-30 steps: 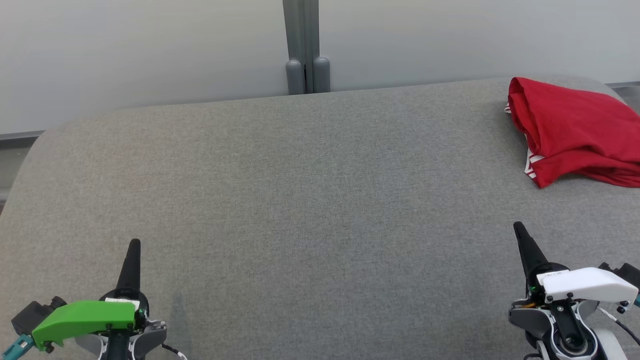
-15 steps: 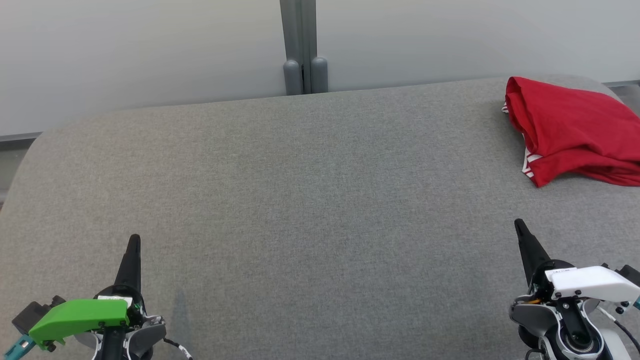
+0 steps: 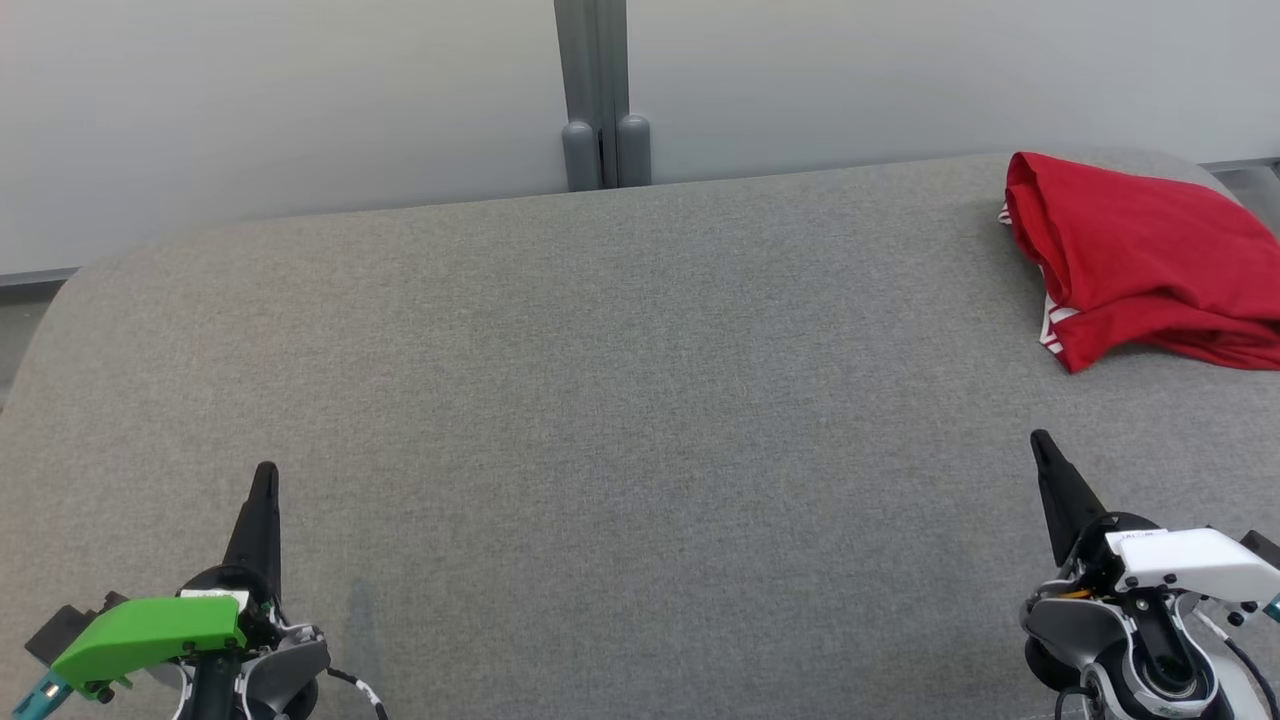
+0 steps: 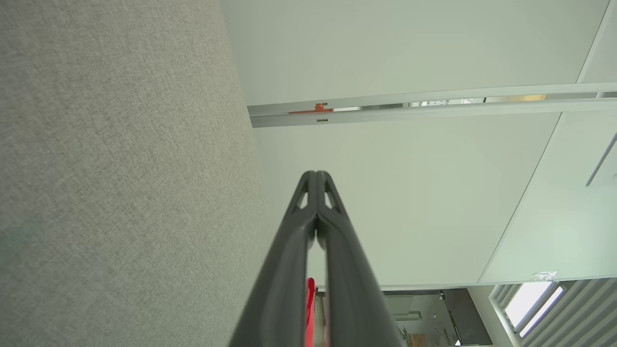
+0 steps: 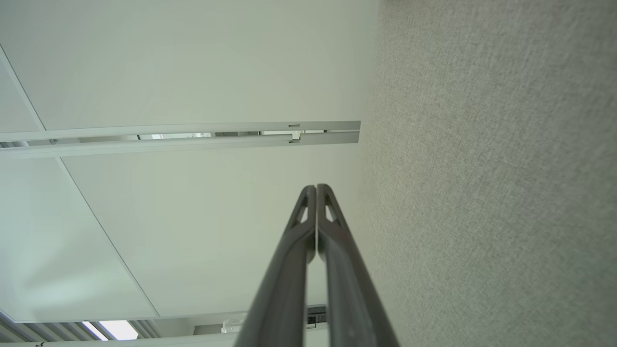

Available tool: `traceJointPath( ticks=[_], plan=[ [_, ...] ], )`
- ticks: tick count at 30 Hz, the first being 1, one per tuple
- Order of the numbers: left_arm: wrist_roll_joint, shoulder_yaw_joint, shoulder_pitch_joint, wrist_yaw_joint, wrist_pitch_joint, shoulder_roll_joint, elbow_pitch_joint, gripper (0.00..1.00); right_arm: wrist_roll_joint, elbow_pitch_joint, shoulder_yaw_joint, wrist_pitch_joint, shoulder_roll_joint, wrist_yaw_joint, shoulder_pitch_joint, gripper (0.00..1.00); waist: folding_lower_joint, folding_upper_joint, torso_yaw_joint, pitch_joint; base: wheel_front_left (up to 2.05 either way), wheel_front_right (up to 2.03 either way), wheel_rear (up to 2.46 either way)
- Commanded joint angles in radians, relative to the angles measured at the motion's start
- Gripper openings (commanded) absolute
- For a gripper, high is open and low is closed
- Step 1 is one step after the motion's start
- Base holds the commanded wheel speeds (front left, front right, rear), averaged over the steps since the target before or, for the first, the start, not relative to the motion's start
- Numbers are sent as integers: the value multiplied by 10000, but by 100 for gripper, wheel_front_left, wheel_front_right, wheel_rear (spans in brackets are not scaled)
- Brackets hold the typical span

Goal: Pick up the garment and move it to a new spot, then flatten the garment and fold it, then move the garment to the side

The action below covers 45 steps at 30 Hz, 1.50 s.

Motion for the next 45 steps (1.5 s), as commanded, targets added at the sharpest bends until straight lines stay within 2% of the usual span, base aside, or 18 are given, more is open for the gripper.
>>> traceJointPath(
  ticks=[1, 45],
  plan=[
    [-216, 56, -167, -76, 56, -16, -38, 0, 195, 12, -36, 73, 5, 7, -100, 0, 0, 0, -6, -1, 0, 0, 0],
    [-283, 60, -149, -83, 85, -16, -37, 0, 292, 15, -50, 99, 7, 7, -100, 0, 0, 0, -15, -2, 0, 0, 0]
  ],
)
